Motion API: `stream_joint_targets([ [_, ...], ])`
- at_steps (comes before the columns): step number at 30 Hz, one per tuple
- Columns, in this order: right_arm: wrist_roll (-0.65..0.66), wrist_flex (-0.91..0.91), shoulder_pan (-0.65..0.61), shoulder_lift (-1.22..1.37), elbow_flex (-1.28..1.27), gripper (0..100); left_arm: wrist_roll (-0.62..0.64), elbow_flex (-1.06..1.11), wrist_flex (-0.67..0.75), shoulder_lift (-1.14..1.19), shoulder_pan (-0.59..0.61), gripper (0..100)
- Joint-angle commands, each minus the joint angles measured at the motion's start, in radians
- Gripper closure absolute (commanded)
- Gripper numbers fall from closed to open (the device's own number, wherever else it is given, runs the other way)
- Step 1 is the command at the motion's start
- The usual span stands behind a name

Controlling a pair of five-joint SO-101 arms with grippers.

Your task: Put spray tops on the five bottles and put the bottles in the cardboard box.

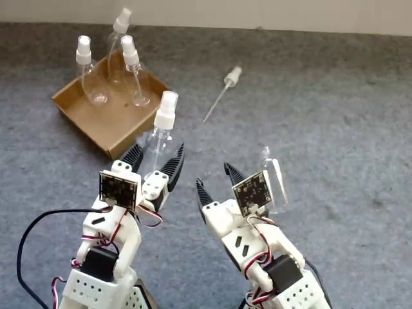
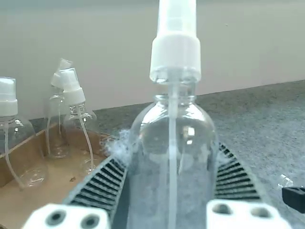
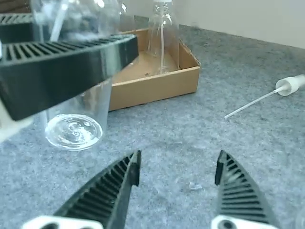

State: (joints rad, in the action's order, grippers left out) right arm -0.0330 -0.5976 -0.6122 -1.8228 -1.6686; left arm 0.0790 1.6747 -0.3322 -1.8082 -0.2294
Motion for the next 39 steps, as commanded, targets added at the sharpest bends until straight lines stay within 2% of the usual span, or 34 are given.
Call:
stream_joint_targets([
  [1, 0.006, 0.036, -0.01, -0.015, -0.056, 80.3, 0.0, 0.001, 0.0, -0.016, 0.004, 97],
  [4, 0.009, 0.038, -0.01, -0.016, -0.068, 90.3, 0.0, -0.031, -0.023, -0.016, 0.03, 97],
  [8, 0.011, 0.039, 0.022, -0.016, -0.068, 99.6, -0.046, -0.137, -0.152, -0.015, 0.102, 97],
  [12, 0.006, 0.113, 0.088, -0.016, -0.104, 99.4, -0.175, -0.239, -0.238, -0.015, 0.104, 97],
  [17, 0.009, 0.116, 0.105, -0.012, -0.125, 99.4, -0.239, -0.328, -0.247, -0.013, 0.114, 97],
  [21, 0.011, 0.116, 0.105, -0.012, -0.125, 99.4, -0.247, -0.358, -0.247, 0.007, 0.179, 97],
  [26, 0.011, 0.114, 0.105, -0.012, -0.125, 99.4, -0.247, -0.432, -0.239, 0.205, 0.24, 97],
  [34, 0.006, 0.117, 0.101, -0.015, -0.131, 99.4, -0.242, -0.611, -0.233, 0.507, 0.199, 97],
  [39, 0.006, 0.131, 0.074, -0.015, -0.133, 99.4, -0.241, -0.618, -0.075, 0.593, 0.116, 97],
])
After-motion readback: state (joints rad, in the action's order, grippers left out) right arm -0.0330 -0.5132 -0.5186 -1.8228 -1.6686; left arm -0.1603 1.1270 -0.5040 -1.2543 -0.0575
